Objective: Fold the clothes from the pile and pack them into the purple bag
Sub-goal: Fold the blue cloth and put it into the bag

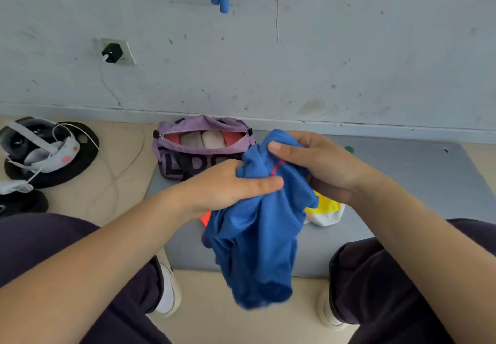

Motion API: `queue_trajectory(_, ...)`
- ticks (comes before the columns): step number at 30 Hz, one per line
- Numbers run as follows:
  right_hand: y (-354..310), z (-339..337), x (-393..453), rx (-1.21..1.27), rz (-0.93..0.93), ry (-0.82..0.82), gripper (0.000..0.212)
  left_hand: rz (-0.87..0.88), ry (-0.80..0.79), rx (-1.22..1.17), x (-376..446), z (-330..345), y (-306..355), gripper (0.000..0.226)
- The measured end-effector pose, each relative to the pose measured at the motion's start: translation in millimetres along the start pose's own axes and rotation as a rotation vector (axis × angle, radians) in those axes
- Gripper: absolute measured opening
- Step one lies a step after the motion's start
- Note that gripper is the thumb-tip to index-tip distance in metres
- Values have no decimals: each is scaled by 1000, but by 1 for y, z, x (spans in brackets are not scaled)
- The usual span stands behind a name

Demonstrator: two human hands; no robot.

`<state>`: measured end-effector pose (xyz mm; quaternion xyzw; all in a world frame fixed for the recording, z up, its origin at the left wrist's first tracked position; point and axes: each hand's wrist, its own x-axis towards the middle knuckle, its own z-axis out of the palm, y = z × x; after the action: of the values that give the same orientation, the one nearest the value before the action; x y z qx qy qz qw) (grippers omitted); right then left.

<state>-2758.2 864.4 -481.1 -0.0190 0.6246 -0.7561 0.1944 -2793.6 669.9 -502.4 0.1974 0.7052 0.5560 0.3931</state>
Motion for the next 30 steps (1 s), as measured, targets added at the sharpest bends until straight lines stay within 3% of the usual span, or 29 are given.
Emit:
queue_trajectory(5, -2, -11, 2, -84, 16, 65, 41, 110, 260, -377, 1, -19, 9, 43)
queue_trajectory(8, 8, -12, 4, -194, 121, 12, 53, 177, 374, -413, 3, -28, 10, 34)
queue_trajectory(11, 17, -3, 6, -302, 136, 37, 65, 202, 382, -414, 3, -27, 9, 29)
queue_trajectory(15, 19, 5, 10, -220, -28, 221, 38, 158, 390, -363, 2, -21, 6, 50)
queue_trajectory(19, 18, 2, 10, -180, -123, 381, 6, 185, 403, -379, 0, -24, 7, 37)
queue_trajectory(25, 9, -2, 9, -196, -168, 503, 3, 215, 368, -357, -1, -23, 5, 32)
queue_trajectory(28, 12, -2, 10, -173, -154, 524, 24, 215, 335, -328, 0, -21, 4, 35)
queue_trajectory(30, 13, 1, 10, -213, -167, 529, 25, 208, 314, -298, 1, -19, 3, 38)
